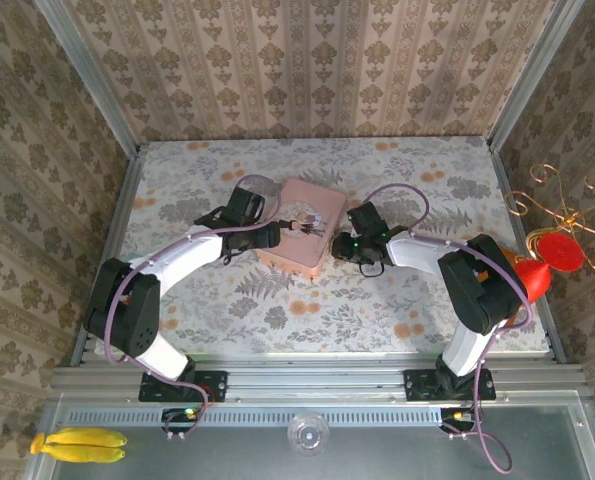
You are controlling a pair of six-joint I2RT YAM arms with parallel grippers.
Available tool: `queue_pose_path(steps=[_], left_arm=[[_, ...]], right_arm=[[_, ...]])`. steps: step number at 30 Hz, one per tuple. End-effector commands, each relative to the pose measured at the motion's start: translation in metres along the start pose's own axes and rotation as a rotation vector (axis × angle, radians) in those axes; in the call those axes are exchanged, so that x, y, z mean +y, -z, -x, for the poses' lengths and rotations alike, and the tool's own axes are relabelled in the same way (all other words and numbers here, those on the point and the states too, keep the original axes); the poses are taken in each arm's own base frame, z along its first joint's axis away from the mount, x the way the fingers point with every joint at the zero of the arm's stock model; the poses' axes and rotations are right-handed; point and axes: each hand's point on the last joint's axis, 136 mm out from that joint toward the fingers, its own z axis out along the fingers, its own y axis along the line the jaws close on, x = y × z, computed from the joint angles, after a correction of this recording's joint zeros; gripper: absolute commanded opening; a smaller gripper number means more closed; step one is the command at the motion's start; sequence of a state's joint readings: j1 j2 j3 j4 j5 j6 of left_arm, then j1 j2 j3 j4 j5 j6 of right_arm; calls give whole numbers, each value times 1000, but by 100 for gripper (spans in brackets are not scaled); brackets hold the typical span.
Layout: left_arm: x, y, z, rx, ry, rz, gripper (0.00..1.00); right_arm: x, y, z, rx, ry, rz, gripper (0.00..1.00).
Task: Unlock the padlock with the key
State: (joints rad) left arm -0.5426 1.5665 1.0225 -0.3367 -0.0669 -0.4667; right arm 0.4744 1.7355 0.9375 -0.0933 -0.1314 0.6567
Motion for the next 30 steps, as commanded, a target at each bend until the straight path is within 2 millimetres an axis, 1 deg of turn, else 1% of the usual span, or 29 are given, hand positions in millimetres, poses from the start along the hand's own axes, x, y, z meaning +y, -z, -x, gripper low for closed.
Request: queue_pose_path(steps=[1, 7, 11, 15, 18, 21, 24, 27, 30], left_arm=[[1, -6, -10, 40, -10, 8, 80], [0, -8, -12, 47, -7, 5, 80], [1, -9, -12, 48, -7, 7, 80], [0, -8, -11, 44, -8, 6, 80], [0, -9, -11, 45, -8, 6, 80], [0, -9, -12, 49, -10, 8, 79], [0, -10, -12, 51, -11, 5, 79], [0, -10, -12, 53, -9, 3, 79], [-1, -11, -14, 57, -10, 2, 79]], right_arm=[[-16, 1, -27, 78, 37, -69, 30], [-8, 2, -34, 79, 77, -54, 30], [-7, 4, -36, 73, 85, -47, 30], [-7, 2, -40, 83, 91, -48, 26], [-5, 3, -39, 75, 84, -40, 24], [-3, 8, -36, 59, 84, -37, 21], [-5, 13, -33, 40, 69, -50, 16], [-4, 15, -24, 4, 9, -15, 12], [2, 17, -13, -25, -42, 37, 10]])
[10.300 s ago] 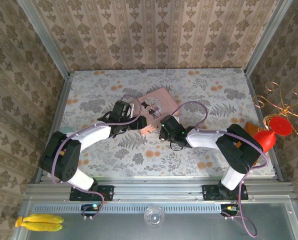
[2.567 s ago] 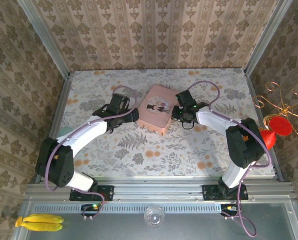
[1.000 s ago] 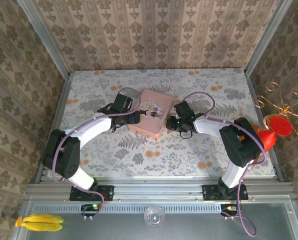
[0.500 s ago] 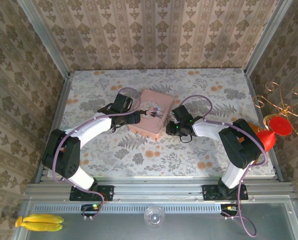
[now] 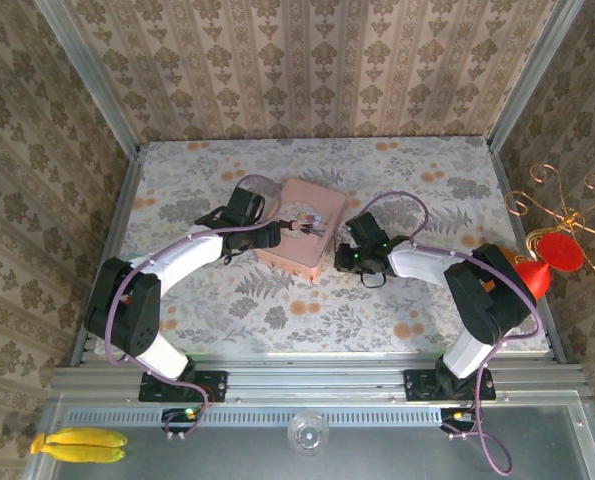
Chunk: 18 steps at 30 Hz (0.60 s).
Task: Unlock the padlock with the key
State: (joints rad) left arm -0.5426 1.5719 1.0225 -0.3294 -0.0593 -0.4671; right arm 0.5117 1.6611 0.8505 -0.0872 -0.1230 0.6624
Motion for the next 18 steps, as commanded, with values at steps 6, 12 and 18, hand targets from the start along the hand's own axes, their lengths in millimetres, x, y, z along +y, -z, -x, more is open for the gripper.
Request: queue_pose_path(steps=[6, 12, 18], left_arm=[[1, -10, -16, 60, -11, 9, 78], [-1, -12, -19, 67, -12, 6, 78], [-2, -15, -22, 74, -16, 8, 78]], right_arm=[[16, 6, 26, -55, -97, 67, 8], [18, 3, 37, -69, -147, 71, 7], [18, 3, 48, -80, -211, 75, 6]])
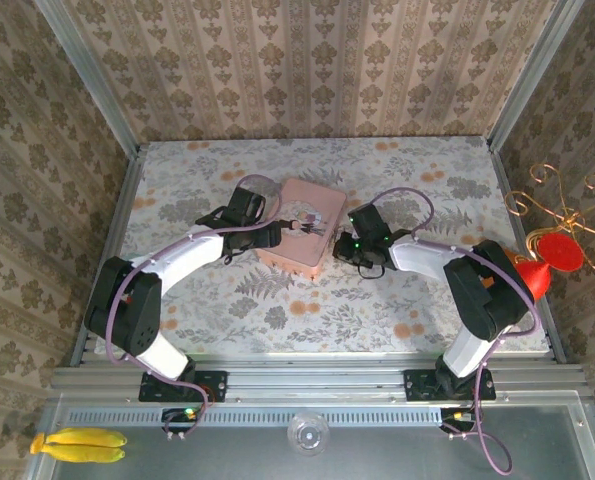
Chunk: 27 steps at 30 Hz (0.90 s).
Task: Unlock the padlock with the key
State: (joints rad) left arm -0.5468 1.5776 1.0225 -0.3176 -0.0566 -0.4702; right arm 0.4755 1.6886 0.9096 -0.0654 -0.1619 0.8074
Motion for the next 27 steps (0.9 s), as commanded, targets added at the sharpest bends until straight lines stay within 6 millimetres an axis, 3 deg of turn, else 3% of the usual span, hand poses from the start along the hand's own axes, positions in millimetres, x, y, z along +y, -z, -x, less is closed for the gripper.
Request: queue_pose_path(steps=[1, 5, 10, 18, 22, 27], left_arm=[[1, -13, -23, 80, -17, 16, 78], [2, -15, -24, 84, -18, 21, 78], [4, -16, -26, 89, -18, 29, 78], [3, -14, -25, 84, -18, 26, 78], [-3, -5, -19, 64, -20, -3, 79], [-13, 24, -15, 46, -45, -73, 82]], right_arm=[[11, 1, 21, -48, -50, 22, 7], [12, 2, 29, -59, -66, 12, 7], [-2, 5, 39, -72, -106, -43, 7], [-12, 18, 43, -83, -44, -106, 8], [-17, 28, 31, -55, 5, -115, 8], [-15, 48, -1, 8, 125, -93, 8]])
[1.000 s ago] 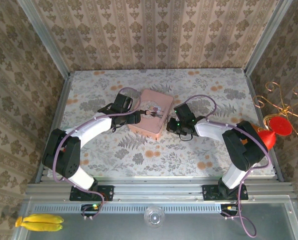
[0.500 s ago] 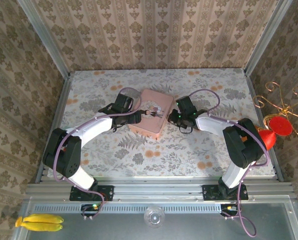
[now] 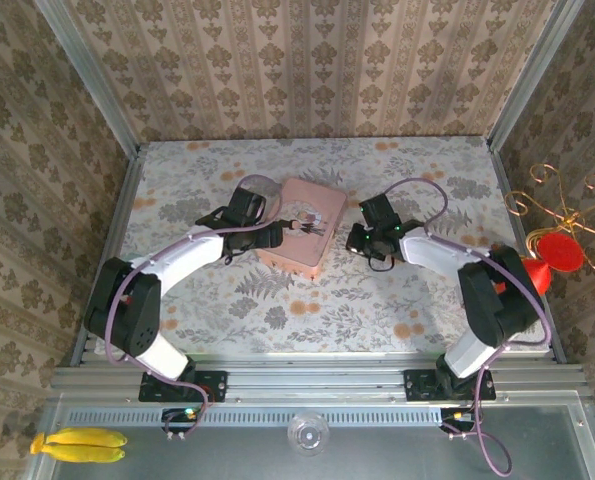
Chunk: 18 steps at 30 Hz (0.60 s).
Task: Unlock the padlock with the key
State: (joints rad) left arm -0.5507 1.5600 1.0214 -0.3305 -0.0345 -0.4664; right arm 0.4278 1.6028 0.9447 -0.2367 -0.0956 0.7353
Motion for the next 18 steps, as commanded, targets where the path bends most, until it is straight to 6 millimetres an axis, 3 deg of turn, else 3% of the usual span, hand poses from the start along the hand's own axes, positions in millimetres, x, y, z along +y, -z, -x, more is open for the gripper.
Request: queue_pose_path(steps=[1, 8, 18], left_arm=[[-9, 25, -15, 27, -38, -64, 82], [4, 60, -30, -86, -111, -77, 83], [27, 89, -59, -245, -150, -88, 83]], right_arm=[[2, 22, -27, 55, 136, 3, 8], [2, 35, -82, 150, 259, 41, 8], [-4, 16, -132, 254, 361, 26, 9]])
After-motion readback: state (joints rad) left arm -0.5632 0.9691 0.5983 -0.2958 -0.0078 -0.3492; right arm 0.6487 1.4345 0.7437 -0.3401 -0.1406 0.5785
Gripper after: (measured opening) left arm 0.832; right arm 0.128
